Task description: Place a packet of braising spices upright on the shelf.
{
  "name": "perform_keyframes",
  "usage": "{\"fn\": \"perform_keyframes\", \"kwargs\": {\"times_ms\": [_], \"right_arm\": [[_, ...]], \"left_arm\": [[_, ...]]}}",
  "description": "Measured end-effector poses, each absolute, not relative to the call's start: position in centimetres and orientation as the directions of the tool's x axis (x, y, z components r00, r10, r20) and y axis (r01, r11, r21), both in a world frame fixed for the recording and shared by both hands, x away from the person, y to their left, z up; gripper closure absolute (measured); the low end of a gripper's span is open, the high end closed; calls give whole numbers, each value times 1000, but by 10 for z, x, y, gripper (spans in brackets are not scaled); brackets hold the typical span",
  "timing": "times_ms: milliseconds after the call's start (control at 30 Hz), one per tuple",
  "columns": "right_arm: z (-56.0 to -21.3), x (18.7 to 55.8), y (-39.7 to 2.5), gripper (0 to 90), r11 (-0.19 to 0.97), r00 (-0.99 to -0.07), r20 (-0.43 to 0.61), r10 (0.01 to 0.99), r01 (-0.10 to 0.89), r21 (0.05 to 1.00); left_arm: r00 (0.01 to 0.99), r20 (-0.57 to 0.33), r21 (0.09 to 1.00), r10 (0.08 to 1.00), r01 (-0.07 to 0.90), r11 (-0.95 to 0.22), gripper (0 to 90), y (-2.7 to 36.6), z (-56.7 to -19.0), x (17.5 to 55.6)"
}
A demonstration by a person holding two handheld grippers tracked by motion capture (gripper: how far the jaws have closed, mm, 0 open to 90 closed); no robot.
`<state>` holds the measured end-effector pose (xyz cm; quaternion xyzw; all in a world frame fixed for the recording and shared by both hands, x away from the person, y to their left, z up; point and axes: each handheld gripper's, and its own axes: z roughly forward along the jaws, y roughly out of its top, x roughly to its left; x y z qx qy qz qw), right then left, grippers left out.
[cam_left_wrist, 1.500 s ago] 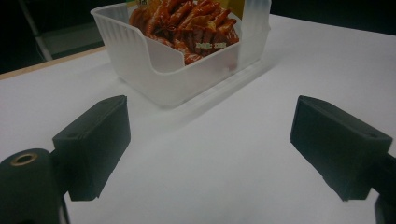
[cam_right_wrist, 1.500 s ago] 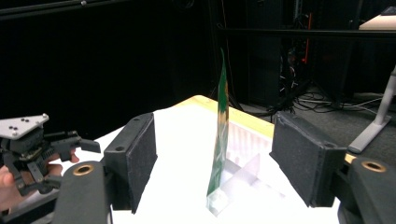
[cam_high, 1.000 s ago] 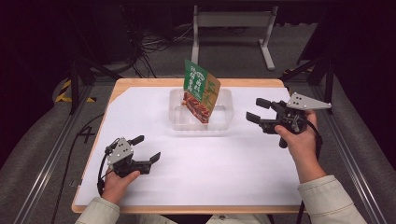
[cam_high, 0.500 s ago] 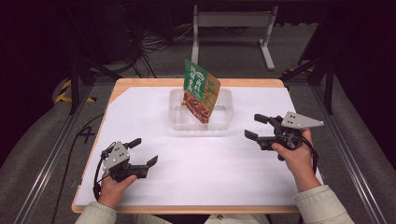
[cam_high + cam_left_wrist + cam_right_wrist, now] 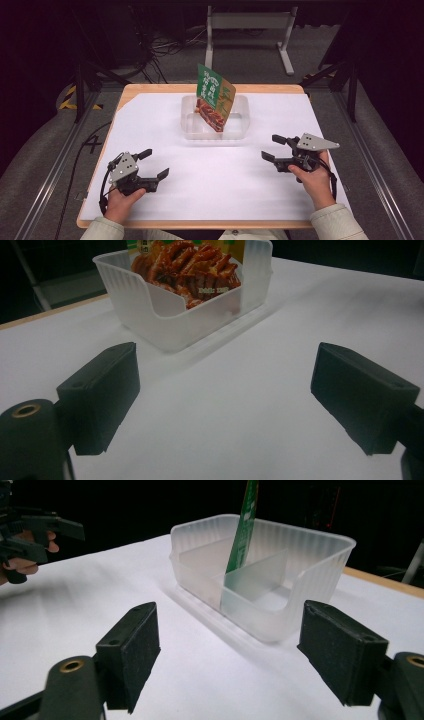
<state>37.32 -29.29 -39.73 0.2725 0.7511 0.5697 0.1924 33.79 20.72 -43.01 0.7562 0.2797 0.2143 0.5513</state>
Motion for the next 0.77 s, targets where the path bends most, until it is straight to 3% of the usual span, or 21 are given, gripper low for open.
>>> {"fn": "perform_keyframes", "kwargs": {"times_ms": [767], "right_arm": [[-426, 368, -293, 242, 203, -748, 45, 662, 237, 950]], "left_arm": [[750, 10, 952, 661, 194, -235, 128, 205, -432, 341]]}}
